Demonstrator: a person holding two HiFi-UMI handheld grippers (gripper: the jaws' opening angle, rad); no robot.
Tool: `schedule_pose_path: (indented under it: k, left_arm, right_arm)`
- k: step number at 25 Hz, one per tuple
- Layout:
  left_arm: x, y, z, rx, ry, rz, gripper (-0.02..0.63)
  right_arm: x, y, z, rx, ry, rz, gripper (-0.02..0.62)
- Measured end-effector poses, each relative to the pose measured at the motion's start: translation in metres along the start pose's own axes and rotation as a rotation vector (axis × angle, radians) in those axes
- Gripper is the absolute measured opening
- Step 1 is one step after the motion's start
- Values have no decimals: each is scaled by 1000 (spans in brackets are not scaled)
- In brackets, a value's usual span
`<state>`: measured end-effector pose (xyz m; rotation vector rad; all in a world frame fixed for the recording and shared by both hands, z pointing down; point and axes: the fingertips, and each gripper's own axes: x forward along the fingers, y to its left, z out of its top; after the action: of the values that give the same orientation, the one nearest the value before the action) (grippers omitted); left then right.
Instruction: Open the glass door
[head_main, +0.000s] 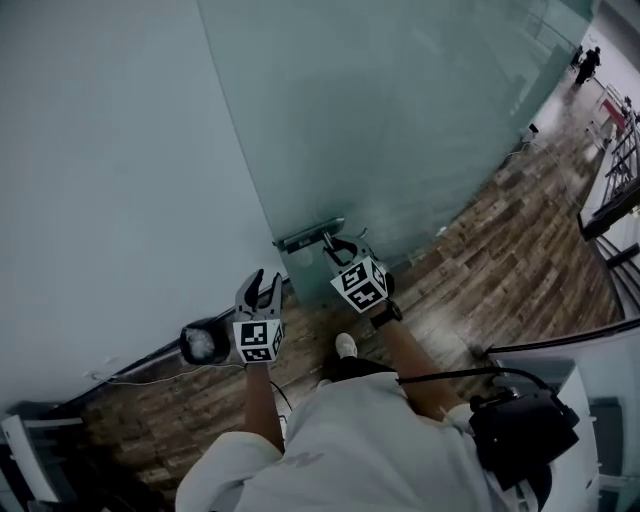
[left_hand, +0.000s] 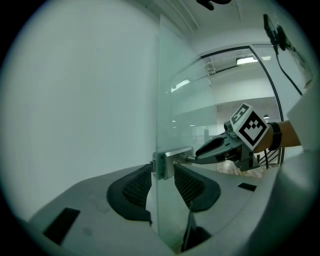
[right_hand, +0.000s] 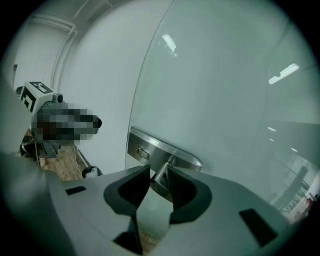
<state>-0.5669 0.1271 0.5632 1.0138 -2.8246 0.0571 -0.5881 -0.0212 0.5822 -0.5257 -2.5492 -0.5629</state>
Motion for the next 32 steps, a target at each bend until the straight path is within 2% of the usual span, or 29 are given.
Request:
schedule_pose_path:
  k: [4,11,15,18,20,21,22,24,27,29,32]
  left_arm:
    - [21,13,12,3,-13,18,147]
    - [65,25,34,22,-49,4,147]
    - [84,23,50,22,-81,-52,147]
    - [73,7,73,22,-111,-108,147]
    - [60,-13,76,21,-127,-152,147]
    - [56,-26,69,23,-135,-175,147]
    - [51,-43,59,28,-141,-202,147]
    - [39,-77,46,45,-150,-280,147]
    - [33,-123,43,59,-140,-441,147]
    - [32,-166,36,42,-110,-562,141]
    - [13,-248,37,62,-96,-766,124]
  right_arm:
    - [35,-12,18,-23,32,25,107]
    - [96,-40,48,-94,16,-54,107]
    - [121,-49,59,-59,34,22,109]
    - [95,-41,63,-60,14,47,123]
    - [63,-34,57,-40,-78,-23,123]
    - [42,-32,47,26,-160,-84,109]
    - [17,-29,31,124,-244,-151,23]
    - [-41,-16,-14,308,-313,-281,2]
    - [-116,3,-84,493,-224,-473,2]
    - [-162,12,-123,559,-146,-577,2]
    - [-249,14,-151,642,-113,-769,2]
